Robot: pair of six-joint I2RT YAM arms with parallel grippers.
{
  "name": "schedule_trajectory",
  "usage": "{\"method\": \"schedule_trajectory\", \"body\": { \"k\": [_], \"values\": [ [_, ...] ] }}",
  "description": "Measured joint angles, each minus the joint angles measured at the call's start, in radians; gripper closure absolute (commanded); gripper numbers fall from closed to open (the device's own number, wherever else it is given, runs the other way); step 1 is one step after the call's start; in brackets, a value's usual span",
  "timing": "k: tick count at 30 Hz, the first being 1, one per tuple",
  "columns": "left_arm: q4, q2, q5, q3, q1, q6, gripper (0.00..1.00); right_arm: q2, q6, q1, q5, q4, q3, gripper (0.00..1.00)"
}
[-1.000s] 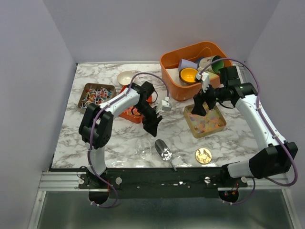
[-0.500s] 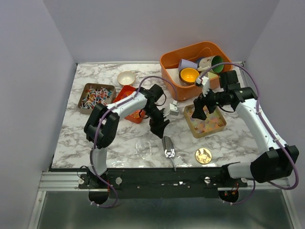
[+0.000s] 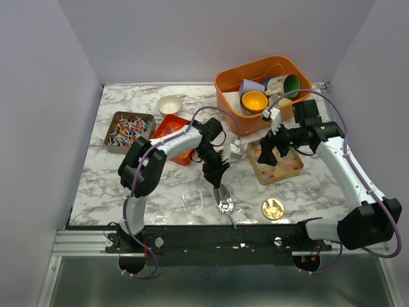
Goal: Pack the candies
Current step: Pick up the spatula from the center of the board.
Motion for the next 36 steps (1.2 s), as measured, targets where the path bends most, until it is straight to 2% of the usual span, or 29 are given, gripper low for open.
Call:
{"method": "schedule_trajectory", "body": {
  "k": [5,7,8,9,10,11,18,22,25,26,29,33,36],
  "values": [
    [-0.007,0.01,0.0,-0.052,-0.011,0.018,0.57,0.007,0.0,0.0,0.0,0.0,0.0,0.0],
    [-0.011,0.011,0.0,-0.069,-0.012,0.021,0.64,0.012,0.0,0.0,0.0,0.0,0.001,0.0],
    [-0.014,0.013,0.001,-0.074,-0.013,0.023,0.69,0.014,-0.001,0.0,0.0,0.0,0.001,0.0],
    [-0.016,0.016,0.003,-0.075,-0.016,0.024,0.85,0.016,-0.001,0.0,0.0,0.0,0.001,0.0],
    [-0.019,0.023,0.007,-0.074,-0.019,0.026,0.96,0.018,0.0,0.0,0.0,0.0,0.001,0.0],
    [-0.023,0.027,0.011,-0.072,-0.022,0.031,1.0,0.02,-0.001,0.0,0.0,0.0,0.001,0.0],
    [-0.188,0.097,0.052,0.084,-0.019,0.113,1.0,0.018,-0.039,0.0,-0.002,-0.019,0.004,0.0],
    [-0.26,0.121,0.07,0.249,0.056,0.121,1.0,-0.071,-0.058,0.0,0.018,0.081,-0.049,0.0],
    [-0.243,0.12,0.123,0.318,0.117,0.041,1.0,-0.172,-0.108,-0.002,0.008,0.151,-0.084,0.02],
    [-0.226,0.12,0.157,0.324,0.138,-0.009,1.0,-0.176,-0.129,-0.002,-0.006,0.167,-0.075,0.08],
    [-0.174,0.113,0.211,0.313,0.18,-0.117,1.0,-0.117,-0.183,-0.002,-0.069,0.162,0.005,0.16],
    [-0.098,0.066,0.264,0.252,0.189,-0.277,1.0,0.005,-0.279,0.01,-0.138,0.153,0.06,0.16],
    [-0.029,0.03,0.292,0.202,0.192,-0.399,1.0,-0.005,-0.384,0.063,-0.139,0.154,0.002,0.15]
  ]
}}
